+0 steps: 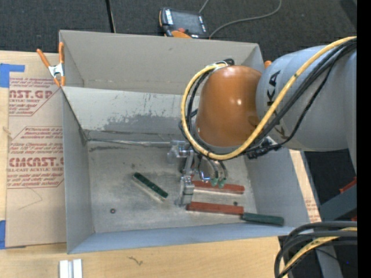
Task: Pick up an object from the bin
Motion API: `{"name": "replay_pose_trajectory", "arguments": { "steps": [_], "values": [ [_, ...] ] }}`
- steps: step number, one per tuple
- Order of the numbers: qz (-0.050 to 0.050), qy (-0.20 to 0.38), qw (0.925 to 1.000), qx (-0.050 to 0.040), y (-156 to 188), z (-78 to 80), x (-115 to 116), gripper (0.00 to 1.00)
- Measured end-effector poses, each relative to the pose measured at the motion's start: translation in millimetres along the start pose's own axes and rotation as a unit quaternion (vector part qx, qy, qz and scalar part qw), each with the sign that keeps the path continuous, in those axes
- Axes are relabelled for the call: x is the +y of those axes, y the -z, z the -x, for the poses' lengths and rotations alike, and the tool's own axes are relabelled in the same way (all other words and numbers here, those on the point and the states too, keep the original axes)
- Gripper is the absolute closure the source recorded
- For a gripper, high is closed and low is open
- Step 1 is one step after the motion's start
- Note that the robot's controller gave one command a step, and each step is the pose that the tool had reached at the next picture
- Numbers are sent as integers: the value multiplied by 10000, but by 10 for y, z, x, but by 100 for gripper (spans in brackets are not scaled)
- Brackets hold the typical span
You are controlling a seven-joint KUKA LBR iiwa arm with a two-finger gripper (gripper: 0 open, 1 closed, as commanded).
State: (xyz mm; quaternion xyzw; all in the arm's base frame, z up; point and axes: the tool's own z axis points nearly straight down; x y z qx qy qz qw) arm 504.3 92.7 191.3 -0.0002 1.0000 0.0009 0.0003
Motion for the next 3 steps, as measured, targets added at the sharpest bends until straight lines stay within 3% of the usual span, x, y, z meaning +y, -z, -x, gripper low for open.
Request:
{"name": "replay_pose_trajectory", "arguments": {
  "steps": [1, 2, 3],
  "values": [
    [-5, -397, 9992, 25, -1262, 361, -88, 0],
    [1, -396, 9992, 6, -1214, 370, -84, 100],
    [12, -376, 9993, -32, 405, -184, 421, 100]
  ]
}}
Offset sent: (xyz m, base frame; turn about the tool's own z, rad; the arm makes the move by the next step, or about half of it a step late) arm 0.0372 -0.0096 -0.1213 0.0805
